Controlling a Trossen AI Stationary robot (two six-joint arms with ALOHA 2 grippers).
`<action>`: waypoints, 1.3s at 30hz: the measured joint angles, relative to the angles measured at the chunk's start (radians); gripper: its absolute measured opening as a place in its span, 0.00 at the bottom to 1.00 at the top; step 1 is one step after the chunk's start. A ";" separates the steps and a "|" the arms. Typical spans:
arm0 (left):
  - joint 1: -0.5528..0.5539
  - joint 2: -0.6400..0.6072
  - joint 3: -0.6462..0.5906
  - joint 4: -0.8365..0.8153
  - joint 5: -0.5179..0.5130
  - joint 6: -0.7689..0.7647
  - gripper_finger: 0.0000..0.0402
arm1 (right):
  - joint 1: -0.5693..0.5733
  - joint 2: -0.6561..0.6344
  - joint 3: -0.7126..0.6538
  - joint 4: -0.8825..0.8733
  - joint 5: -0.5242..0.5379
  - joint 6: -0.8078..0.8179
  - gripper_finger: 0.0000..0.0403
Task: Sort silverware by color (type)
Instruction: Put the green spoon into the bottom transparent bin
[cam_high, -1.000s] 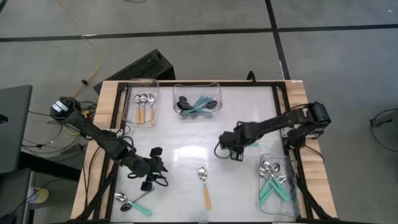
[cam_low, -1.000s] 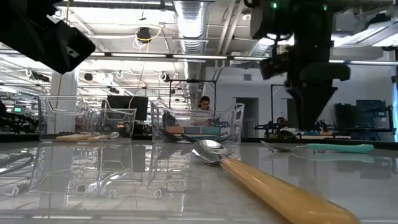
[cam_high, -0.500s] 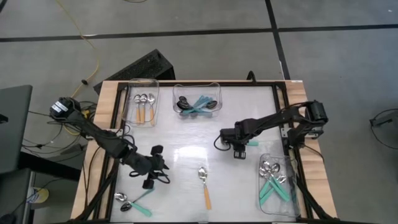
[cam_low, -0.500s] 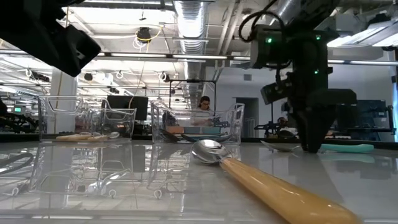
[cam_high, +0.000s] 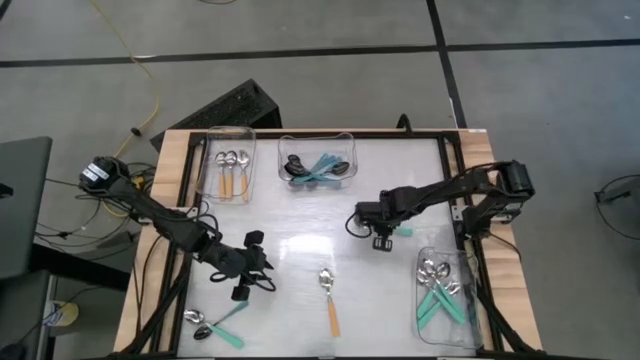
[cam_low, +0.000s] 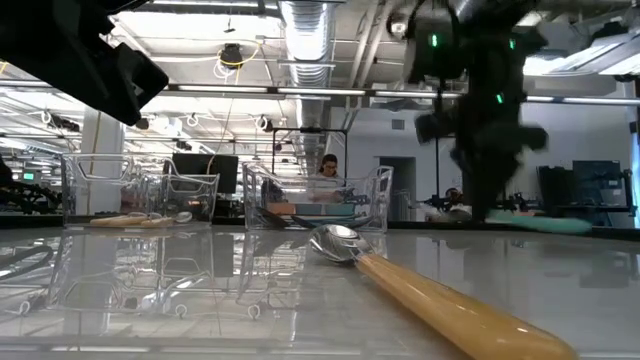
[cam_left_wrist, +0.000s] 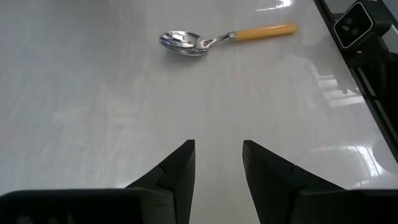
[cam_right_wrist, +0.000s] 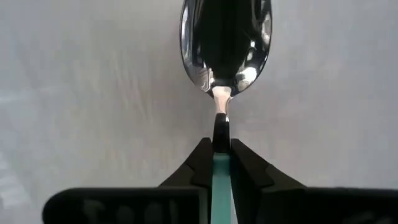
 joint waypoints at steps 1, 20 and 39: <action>0.000 0.000 0.000 0.001 0.000 0.000 0.29 | 0.000 -0.023 0.014 -0.004 0.011 0.001 0.13; 0.000 0.000 0.000 -0.003 0.010 0.027 0.29 | 0.426 -0.323 0.301 -0.372 -0.075 1.225 0.13; 0.000 0.000 0.000 -0.002 0.042 0.104 0.29 | 0.942 -0.131 0.301 -0.562 -0.092 2.025 0.18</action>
